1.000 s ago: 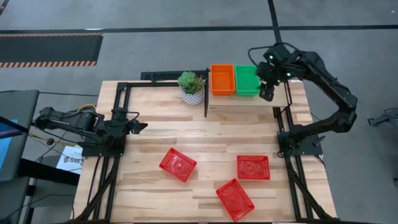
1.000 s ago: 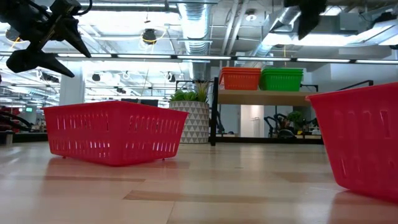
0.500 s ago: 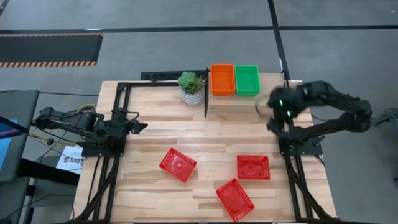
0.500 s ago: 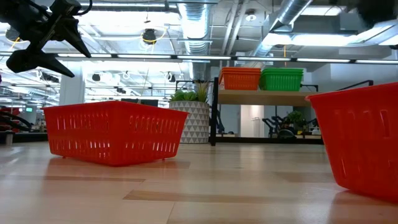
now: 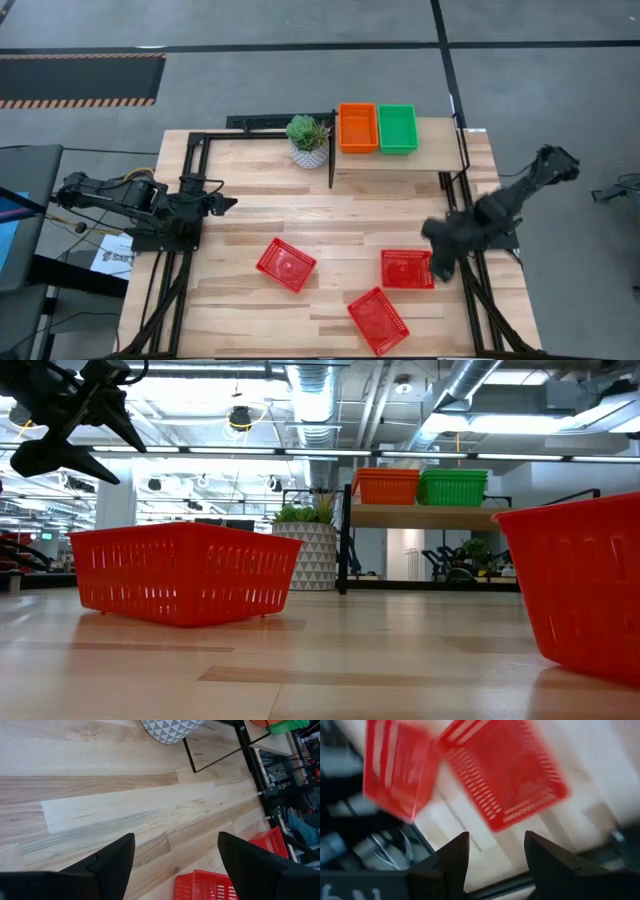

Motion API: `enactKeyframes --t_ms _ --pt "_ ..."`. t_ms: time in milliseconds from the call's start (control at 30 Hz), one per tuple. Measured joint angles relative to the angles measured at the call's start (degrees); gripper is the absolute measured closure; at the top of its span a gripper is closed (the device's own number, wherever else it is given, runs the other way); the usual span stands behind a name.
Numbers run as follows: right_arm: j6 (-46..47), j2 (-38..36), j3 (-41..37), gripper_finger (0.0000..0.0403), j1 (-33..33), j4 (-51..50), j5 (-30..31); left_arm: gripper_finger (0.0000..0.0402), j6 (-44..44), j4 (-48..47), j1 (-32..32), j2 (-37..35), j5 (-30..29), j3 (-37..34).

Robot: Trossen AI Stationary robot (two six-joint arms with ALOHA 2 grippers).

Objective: Stack baskets on shelf by color
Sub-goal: Put the top right red bin on the shelf

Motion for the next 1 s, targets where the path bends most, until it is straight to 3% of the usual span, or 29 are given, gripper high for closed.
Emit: enactKeyframes --t_ms 167,367,600,1000 --pt "-10.7 6.1 -0.7 0.0193 9.4 4.7 2.6 0.0128 0.0 0.0 0.0 0.0 0.0 0.0" --pt "-23.5 13.1 -0.7 0.0193 15.7 -0.9 2.5 0.0128 0.0 0.0 0.0 0.0 0.0 0.0" --pt "-34.4 18.7 -0.7 0.0193 16.4 -3.7 7.0 0.0128 0.3 0.0 0.0 0.0 0.0 0.0" --pt "-40.8 28.8 -0.7 0.0193 16.5 -0.1 9.5 0.0128 0.6 0.0 0.0 0.0 0.0 0.0"
